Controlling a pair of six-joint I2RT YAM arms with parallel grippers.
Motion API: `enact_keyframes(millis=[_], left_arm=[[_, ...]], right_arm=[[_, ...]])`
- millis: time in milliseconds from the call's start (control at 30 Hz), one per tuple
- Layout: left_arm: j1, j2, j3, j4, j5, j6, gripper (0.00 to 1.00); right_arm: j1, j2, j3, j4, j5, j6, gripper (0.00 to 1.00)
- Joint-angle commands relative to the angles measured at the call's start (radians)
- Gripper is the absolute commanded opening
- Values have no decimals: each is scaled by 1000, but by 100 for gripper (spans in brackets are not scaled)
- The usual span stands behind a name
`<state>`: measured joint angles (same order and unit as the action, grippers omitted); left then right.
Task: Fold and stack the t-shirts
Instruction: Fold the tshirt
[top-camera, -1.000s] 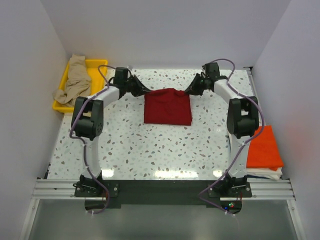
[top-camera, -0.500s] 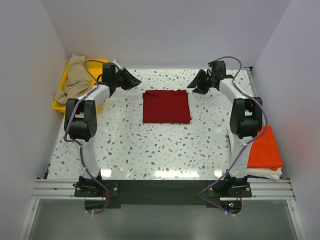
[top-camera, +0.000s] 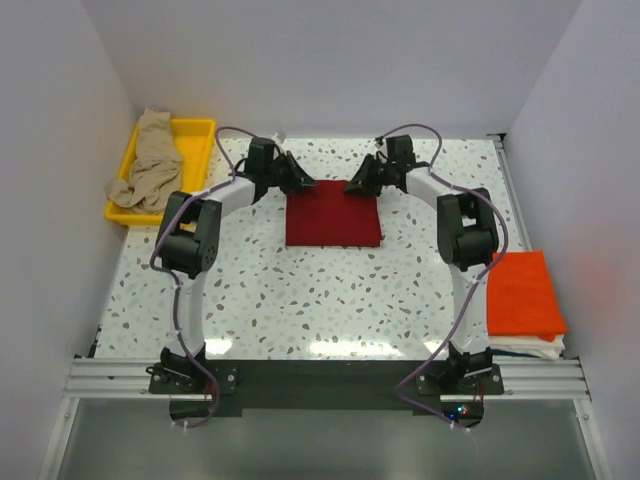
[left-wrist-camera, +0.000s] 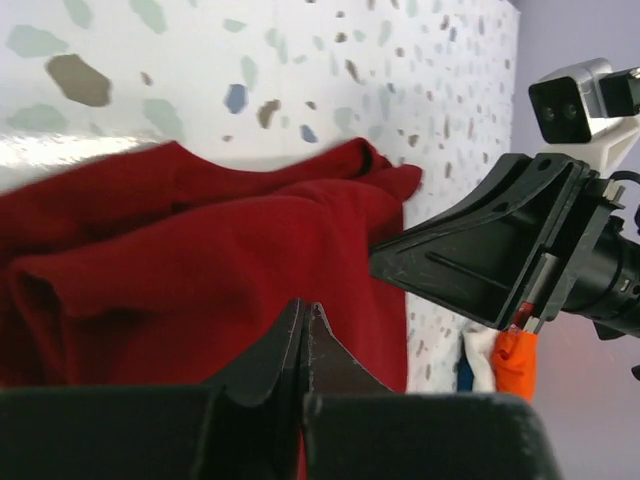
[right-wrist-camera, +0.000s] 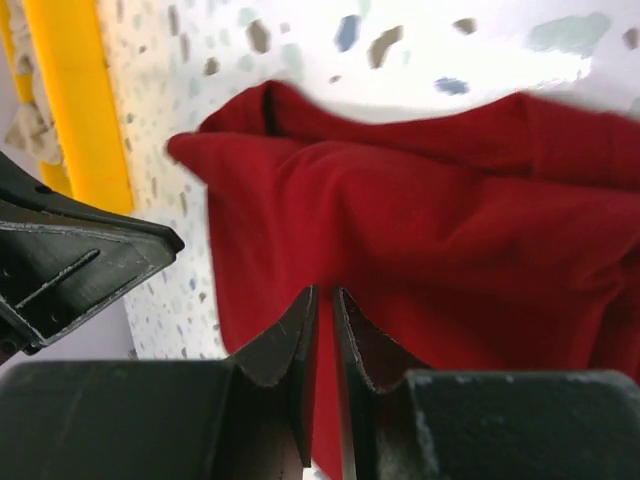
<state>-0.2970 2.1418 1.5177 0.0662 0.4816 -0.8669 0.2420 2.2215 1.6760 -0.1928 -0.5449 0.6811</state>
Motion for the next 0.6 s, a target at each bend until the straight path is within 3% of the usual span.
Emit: enact_keyframes(millis=[0,233,467,567], left_arm=[[28,107,84,31,-8,39,0],[127,250,153,37,3,17,0],[150,219,110,87,40,-1,0],[163,184,114,87,55,3,1]], right_arm=[[-24,111,129,53,-39,24,14],[-107,240,252,52,-73,104,14],[-161,248,208,127,-133,222,16],[-176,219,189,110,-130,200,20]])
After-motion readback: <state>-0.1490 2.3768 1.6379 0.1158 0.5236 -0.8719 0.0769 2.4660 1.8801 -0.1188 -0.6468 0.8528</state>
